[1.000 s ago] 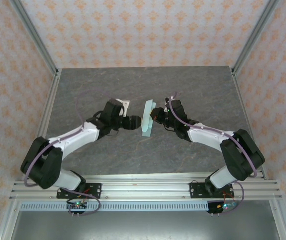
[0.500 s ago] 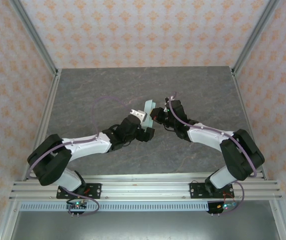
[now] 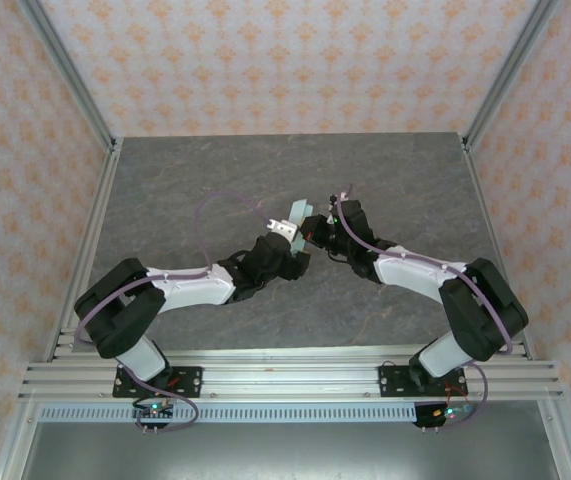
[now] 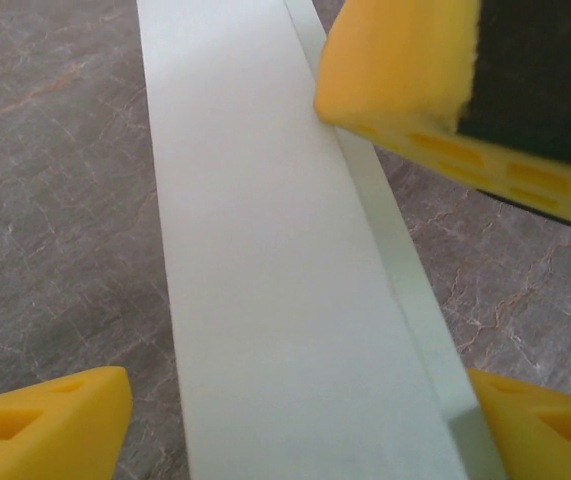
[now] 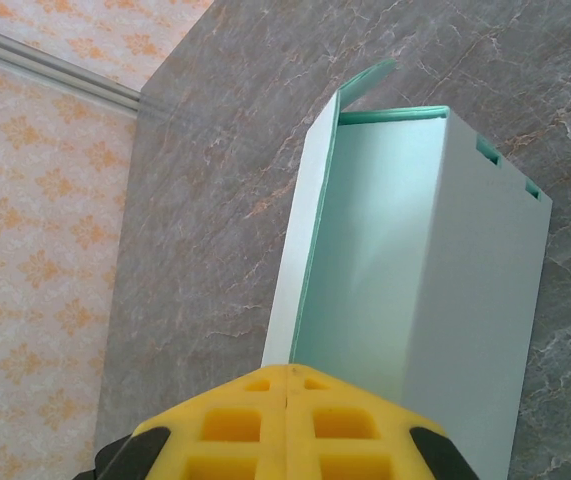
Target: Fold the paper box
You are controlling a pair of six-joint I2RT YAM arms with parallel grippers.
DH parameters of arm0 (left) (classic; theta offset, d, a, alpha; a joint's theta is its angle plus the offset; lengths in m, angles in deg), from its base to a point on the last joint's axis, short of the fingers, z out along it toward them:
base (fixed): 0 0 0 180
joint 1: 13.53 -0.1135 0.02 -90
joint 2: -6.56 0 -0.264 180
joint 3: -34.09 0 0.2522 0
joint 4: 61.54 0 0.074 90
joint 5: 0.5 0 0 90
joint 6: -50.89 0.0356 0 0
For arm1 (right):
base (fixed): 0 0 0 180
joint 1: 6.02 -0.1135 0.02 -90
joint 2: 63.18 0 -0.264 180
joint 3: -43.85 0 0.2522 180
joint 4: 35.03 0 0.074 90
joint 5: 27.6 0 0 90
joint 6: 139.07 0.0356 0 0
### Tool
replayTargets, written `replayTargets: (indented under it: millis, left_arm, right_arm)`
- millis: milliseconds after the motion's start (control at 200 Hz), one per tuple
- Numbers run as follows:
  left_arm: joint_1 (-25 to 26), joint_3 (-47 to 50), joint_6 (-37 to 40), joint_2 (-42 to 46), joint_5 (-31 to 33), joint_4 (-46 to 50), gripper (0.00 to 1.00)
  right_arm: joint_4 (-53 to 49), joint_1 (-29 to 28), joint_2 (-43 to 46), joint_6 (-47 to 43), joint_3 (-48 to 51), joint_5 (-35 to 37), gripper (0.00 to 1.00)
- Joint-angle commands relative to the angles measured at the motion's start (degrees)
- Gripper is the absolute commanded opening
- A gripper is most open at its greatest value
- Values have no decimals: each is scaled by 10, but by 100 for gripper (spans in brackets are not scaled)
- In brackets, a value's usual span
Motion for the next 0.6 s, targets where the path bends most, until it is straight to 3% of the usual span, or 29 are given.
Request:
replayTargets:
  millis: [0,260,445,596]
  left_arm:
    - [2,-7,19,-9,25,-26,75]
    - [1,11,51,3,26,-26,60]
    - [-13,25,90,25,8,-28,52]
    - [-44,32,119,44,-53,-27,47]
  right_arm:
    - [-38,-4,-9,-13,-5,20,0]
    - [-66,-1,21,-34,-18,29,0]
    - [-141,13,76,-100,-44,63,24]
    - [-185,42,122,-185,-57,65,38]
